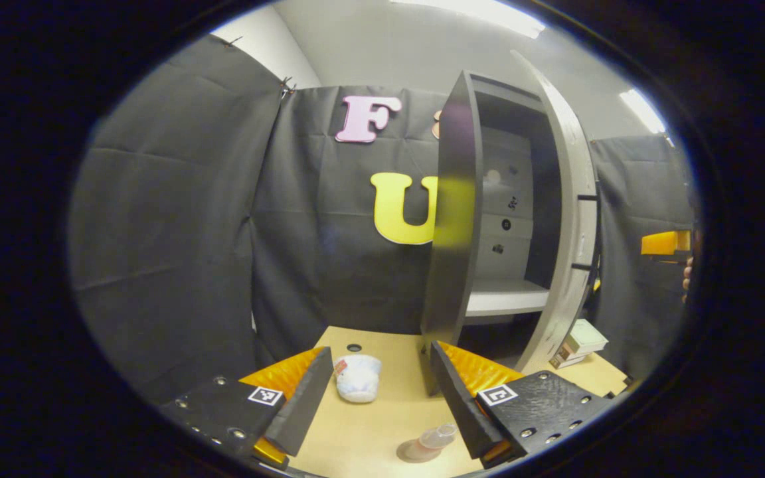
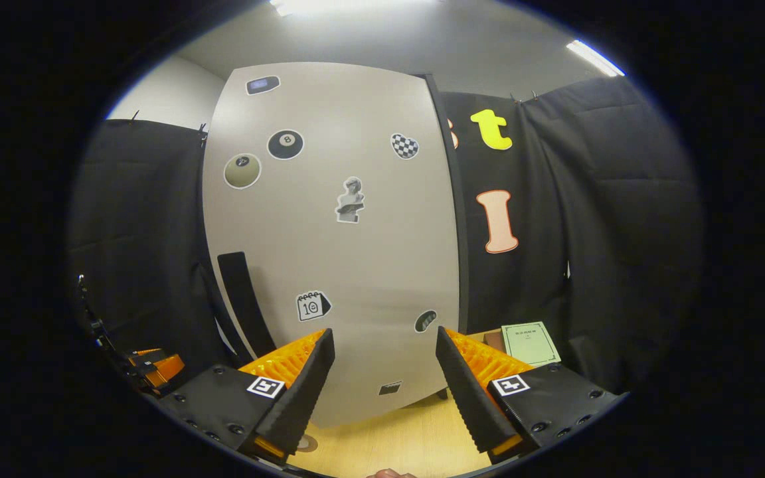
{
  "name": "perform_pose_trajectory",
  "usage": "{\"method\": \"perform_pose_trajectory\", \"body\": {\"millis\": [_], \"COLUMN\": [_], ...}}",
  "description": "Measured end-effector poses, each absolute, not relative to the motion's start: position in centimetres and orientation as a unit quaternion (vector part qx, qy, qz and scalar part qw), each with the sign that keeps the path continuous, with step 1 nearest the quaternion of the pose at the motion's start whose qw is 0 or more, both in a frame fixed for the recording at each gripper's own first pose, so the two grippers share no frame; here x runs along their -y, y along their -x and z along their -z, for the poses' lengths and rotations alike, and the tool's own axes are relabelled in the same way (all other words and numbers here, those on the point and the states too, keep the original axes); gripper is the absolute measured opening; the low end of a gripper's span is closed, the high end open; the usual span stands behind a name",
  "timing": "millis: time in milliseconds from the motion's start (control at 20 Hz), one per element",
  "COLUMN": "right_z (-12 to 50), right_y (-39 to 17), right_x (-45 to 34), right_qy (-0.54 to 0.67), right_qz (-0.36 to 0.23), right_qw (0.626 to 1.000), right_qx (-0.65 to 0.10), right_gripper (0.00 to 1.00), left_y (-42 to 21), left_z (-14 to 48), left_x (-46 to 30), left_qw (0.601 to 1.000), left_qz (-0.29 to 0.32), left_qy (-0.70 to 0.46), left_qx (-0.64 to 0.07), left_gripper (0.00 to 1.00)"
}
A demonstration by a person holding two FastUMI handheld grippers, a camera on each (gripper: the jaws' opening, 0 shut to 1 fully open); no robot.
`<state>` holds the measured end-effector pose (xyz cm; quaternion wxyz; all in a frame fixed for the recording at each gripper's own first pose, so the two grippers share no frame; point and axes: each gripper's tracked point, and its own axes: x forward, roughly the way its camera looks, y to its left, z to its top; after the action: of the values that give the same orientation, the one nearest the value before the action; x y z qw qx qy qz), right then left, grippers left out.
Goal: Open the cabinet door with the right hand, grasp the bottle in the cabinet with the left hand and place it on the coaster, then close the cabinet door with the right hand.
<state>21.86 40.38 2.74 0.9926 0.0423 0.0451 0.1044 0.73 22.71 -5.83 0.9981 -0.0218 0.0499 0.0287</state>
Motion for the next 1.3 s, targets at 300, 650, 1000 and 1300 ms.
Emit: {"method": "perform_pose_trajectory", "body": {"millis": [300, 650, 1000, 1300], "right_z": [-1.5, -0.7, 1.9, 2.4], "right_y": [-20.0, -19.0, -18.8, -18.9], "right_x": [-34.0, -27.1, -24.4, -23.7], "right_qy": [-0.043, -0.035, -0.020, -0.006], "right_qz": [-0.109, -0.123, -0.159, -0.184], "right_qw": [0.992, 0.991, 0.986, 0.982], "right_qx": [-0.037, -0.032, -0.049, -0.050], "right_gripper": [0.97, 0.98, 0.98, 0.98], "left_y": [1.2, 3.9, 5.8, 7.7], "left_z": [4.6, 0.5, 5.9, 6.7], "left_x": [-15.8, -6.2, 1.4, 0.0], "left_qw": [0.998, 1.000, 0.994, 0.988], "left_qz": [-0.033, -0.016, -0.042, -0.086], "left_qy": [0.021, 0.007, 0.090, 0.103], "left_qx": [-0.048, -0.019, -0.051, -0.071], "left_gripper": [0.89, 0.91, 0.91, 0.90]}}
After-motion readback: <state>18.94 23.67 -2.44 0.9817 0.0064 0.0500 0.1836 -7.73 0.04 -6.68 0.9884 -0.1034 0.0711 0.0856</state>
